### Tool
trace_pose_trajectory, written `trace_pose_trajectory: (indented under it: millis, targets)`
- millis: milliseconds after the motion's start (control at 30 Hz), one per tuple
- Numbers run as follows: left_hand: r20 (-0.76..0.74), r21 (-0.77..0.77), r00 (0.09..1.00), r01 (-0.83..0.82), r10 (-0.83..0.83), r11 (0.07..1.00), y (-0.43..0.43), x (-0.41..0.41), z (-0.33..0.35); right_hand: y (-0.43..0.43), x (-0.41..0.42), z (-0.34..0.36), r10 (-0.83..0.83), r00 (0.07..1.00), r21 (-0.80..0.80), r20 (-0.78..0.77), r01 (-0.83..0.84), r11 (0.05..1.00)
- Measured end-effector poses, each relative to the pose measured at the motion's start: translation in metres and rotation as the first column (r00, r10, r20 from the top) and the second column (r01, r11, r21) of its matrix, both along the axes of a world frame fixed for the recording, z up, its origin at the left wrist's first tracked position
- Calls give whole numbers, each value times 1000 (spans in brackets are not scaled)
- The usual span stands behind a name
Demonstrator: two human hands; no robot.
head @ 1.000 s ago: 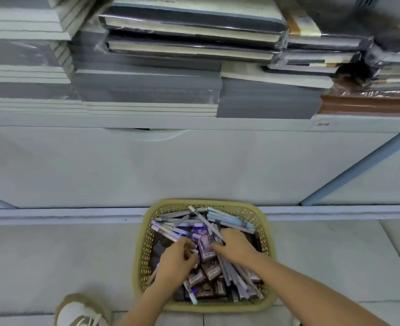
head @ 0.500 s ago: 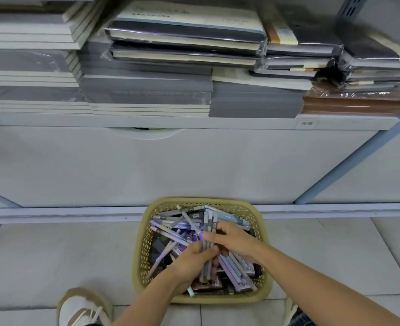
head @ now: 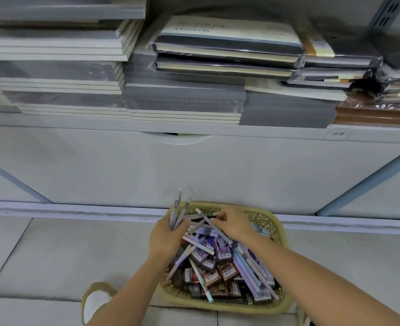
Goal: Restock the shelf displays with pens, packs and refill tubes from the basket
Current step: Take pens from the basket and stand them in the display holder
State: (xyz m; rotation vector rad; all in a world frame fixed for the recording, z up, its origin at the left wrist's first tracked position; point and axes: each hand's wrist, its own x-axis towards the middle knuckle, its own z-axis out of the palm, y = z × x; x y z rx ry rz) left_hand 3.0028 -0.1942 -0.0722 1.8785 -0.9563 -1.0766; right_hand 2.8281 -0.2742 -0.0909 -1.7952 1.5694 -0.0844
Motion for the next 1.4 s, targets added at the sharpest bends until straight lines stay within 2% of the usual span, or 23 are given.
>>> trace_pose_trajectory:
  millis: [67, 100, 200, 267, 333, 467, 600, 733, 800, 1067, 1200, 1400]
  targets:
    - [154, 134, 988, -16, -5, 991, -6, 1, -9, 3, 5, -11, 2, 998, 1, -64, -2, 1000]
    - [186, 184, 982, -14, -21, 983, -8, 1, -13, 4, 5, -17, 3, 997, 4, -81, -3, 1000]
    - [164, 270, 982, 50, -97, 962, -15, -3, -25, 6, 2, -26, 3, 998, 16, -62, -2, 1000]
    - [78, 302, 986, 116, -146, 946, -20, -5, -29, 4, -3, -25, 34, 999, 58, -10, -33, 998]
    - [-119, 276, 987, 140, -111, 951, -19, -3, -28, 2, -10, -19, 40, 994, 141, 103, -54, 988]
    - [-391, 370, 920, 143, 15, 918, -4, 17, -16, 6, -23, -4, -203, 892, 367, 404, 46, 929]
    - [-459, 371, 886, 257, -65, 892, 16, 33, 2, 13, -19, 8, -420, 733, 542, 536, 83, 837]
    - [-454, 280, 882, 278, -129, 919, 25, 31, 26, 20, -8, 31, -477, 508, 542, 718, 23, 840]
    - [-429, 225, 887, 289, -172, 931, 25, 28, 42, 20, -5, 49, -458, 446, 504, 769, 16, 863]
    - [-334, 30, 867, 402, -370, 915, 18, 15, 119, 16, 4, 135, -249, 499, 310, 830, -42, 950]
    - [-325, -155, 899, 256, -294, 954, 18, 4, 154, 24, 6, 178, -73, 495, 167, 866, -148, 975]
    - [-240, -433, 941, 114, -237, 894, 14, -4, 210, 29, 9, 240, 47, 455, -15, 889, -72, 997]
